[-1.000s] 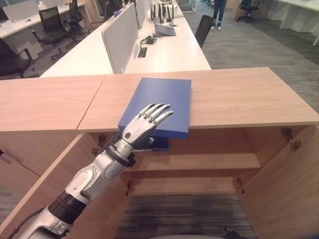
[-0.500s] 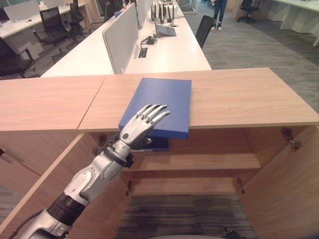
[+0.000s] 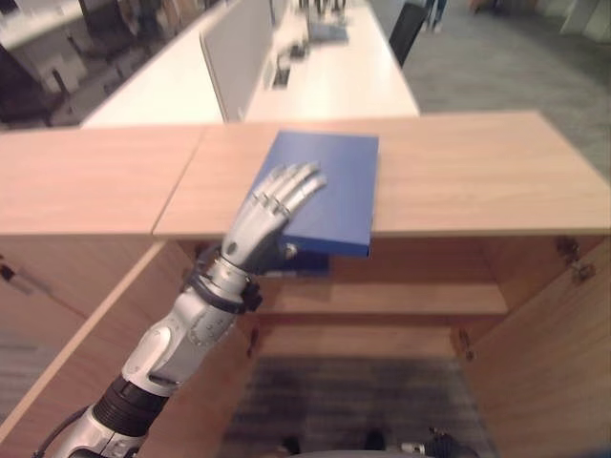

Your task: Put the empty folder in the office cabinet

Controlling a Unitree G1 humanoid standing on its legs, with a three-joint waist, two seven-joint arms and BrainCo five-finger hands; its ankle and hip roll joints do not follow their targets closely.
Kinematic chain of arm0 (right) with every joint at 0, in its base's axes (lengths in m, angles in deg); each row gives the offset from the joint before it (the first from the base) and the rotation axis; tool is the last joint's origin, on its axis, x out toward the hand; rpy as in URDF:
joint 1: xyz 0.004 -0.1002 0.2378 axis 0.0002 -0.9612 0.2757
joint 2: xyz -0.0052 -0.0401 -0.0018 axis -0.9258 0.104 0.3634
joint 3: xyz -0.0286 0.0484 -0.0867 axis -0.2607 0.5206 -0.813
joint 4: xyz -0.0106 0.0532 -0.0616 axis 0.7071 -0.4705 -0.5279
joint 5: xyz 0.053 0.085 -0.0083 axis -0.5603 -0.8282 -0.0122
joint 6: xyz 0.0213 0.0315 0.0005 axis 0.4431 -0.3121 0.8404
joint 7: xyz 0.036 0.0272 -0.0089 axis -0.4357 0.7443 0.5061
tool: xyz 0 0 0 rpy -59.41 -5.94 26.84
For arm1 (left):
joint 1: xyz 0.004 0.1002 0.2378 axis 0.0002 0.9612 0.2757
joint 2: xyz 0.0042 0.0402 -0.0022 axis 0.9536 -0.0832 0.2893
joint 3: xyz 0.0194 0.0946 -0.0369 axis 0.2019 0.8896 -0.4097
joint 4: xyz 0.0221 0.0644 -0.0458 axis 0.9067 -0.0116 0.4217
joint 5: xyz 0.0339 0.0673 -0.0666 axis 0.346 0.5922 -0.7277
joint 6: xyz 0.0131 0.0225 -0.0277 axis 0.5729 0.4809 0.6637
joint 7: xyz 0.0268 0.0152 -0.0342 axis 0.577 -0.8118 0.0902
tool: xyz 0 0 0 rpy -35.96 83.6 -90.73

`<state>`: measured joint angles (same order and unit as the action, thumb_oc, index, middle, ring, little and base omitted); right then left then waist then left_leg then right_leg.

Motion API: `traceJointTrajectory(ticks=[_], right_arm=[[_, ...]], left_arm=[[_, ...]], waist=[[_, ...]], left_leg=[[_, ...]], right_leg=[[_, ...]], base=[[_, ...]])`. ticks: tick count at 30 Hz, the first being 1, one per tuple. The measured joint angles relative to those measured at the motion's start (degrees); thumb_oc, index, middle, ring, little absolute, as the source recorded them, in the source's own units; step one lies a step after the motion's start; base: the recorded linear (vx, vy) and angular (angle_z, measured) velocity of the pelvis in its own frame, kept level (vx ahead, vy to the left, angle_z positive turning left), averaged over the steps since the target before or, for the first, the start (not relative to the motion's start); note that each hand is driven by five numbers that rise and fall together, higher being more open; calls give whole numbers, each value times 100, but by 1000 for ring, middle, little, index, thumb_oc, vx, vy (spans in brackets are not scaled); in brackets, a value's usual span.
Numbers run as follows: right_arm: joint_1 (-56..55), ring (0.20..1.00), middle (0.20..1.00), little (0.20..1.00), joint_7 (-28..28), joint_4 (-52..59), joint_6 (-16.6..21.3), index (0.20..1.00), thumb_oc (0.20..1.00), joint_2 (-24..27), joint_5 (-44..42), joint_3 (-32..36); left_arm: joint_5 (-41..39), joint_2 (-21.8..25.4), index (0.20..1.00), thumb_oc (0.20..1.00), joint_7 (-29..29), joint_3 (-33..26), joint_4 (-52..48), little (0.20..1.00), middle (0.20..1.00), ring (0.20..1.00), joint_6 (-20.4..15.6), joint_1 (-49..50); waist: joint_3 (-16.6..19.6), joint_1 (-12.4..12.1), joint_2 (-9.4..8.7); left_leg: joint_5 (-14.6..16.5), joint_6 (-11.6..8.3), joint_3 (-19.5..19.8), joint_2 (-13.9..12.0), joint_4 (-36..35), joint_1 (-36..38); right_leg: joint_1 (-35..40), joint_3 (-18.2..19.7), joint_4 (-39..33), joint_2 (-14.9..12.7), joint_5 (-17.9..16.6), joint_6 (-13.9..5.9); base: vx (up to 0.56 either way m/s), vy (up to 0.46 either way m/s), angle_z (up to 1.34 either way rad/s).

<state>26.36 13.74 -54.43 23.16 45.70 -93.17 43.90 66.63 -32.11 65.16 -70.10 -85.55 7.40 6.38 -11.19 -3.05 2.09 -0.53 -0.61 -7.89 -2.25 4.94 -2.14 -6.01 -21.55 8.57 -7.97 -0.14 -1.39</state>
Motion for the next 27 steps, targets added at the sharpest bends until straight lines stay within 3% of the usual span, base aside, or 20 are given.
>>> traceJointTrajectory(ticks=[3,6,9,18,23,27], right_arm=[[142,1000,1000,1000,-53,1,30,1000,1000,-16,-181,16],[151,1000,1000,1000,-66,-22,39,1000,1000,-15,-332,21],[310,1000,1000,1000,-82,-117,48,1000,1000,-15,-385,-5],[534,1000,1000,1000,-130,-283,22,1000,1000,-38,-524,-59],[472,1000,1000,1000,-133,-135,50,1000,1000,-53,-603,-96],[503,1000,1000,1000,-148,-135,40,1000,1000,-60,-601,-174]], left_arm=[[-421,-29,1000,1000,300,-919,-198,1000,1000,1000,98,431],[-652,-40,1000,1000,633,-1193,-337,1000,1000,1000,95,507],[-841,-56,1000,1000,928,-1307,-490,1000,1000,1000,80,459],[-1150,-234,1000,1000,1497,-1331,-560,1000,1000,1000,-70,369],[-1033,-225,1000,1000,1516,-1223,-502,1000,1000,1000,-35,-234],[-771,-128,1000,1000,1464,-450,99,1000,1000,1000,-13,-493]], waist=[[-197,-62,-163],[-215,-284,-229],[-228,-348,-270],[130,-477,-475],[272,-474,-612],[477,-377,-599]], left_leg=[[310,12,65,137,408,-336],[345,42,132,205,660,-701],[365,73,170,262,832,-1064],[561,117,38,329,1552,-2099],[806,70,35,284,2143,-2588],[917,122,-42,242,2343,-2764]], right_leg=[[-622,48,1158,-413,582,51],[-978,60,1475,-546,659,60],[-1342,119,1666,-639,666,44],[-2496,435,2440,-817,881,111],[-2923,514,2869,-846,1061,194],[-3097,594,2910,-824,1071,169]], base=[[-125,9,17],[-141,27,15],[-75,27,4],[-59,1,-3],[-35,5,-2],[-5,25,-10]])
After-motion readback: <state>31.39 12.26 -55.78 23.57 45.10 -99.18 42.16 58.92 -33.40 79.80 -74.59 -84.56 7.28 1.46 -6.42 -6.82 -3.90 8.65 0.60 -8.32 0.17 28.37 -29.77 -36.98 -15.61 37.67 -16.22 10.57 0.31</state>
